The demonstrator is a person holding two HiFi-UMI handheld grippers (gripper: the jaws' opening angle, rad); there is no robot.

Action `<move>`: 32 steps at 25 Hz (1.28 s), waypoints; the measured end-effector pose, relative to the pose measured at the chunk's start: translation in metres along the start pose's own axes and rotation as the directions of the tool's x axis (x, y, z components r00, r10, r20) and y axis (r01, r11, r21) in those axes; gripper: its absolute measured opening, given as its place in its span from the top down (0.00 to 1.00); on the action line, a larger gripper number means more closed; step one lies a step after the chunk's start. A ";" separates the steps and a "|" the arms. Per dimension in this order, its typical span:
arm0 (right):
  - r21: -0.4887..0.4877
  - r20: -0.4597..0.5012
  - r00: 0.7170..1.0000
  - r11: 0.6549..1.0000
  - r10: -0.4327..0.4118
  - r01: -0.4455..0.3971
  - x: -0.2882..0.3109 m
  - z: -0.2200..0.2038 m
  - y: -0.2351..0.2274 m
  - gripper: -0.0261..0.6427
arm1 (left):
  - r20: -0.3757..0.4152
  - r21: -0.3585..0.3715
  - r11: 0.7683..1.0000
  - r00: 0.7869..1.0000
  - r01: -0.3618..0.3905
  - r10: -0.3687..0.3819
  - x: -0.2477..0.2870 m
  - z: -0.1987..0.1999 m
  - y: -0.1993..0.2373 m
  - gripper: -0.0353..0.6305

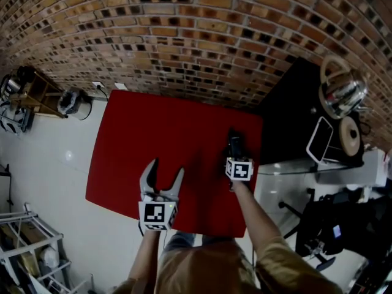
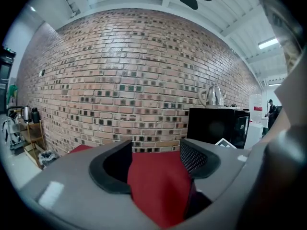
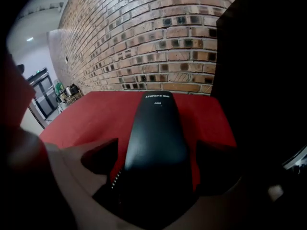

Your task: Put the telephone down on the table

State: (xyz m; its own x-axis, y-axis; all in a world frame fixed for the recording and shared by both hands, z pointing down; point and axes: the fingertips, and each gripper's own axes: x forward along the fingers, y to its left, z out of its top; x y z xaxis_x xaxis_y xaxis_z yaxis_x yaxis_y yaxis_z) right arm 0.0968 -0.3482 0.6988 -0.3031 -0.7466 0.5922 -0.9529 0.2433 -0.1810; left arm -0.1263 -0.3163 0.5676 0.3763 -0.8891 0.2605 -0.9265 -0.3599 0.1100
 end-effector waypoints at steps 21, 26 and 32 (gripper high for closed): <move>-0.198 0.476 0.871 0.980 0.123 -0.030 -0.132 0.137 0.060 0.24 | 0.137 0.061 0.998 0.990 0.018 -0.026 -0.037 0.062 -0.017 0.47; -0.222 0.588 0.800 0.975 0.122 0.015 -0.182 0.162 0.085 0.32 | 0.182 0.079 0.997 0.983 0.018 -0.032 -0.049 0.080 -0.019 0.47; -0.213 0.592 0.801 0.976 0.090 0.048 -0.197 0.150 0.090 0.42 | 0.212 0.092 0.995 0.976 0.032 -0.051 -0.060 0.091 -0.031 0.47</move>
State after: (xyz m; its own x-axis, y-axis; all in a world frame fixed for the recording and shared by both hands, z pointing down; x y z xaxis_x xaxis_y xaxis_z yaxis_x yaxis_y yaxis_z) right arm 0.0692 -0.2720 0.4474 -0.3341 -0.9425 -0.0070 -0.9424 0.3339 0.0190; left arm -0.1208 -0.2781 0.4611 0.4133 -0.9094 0.0457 -0.9105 -0.4124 0.0292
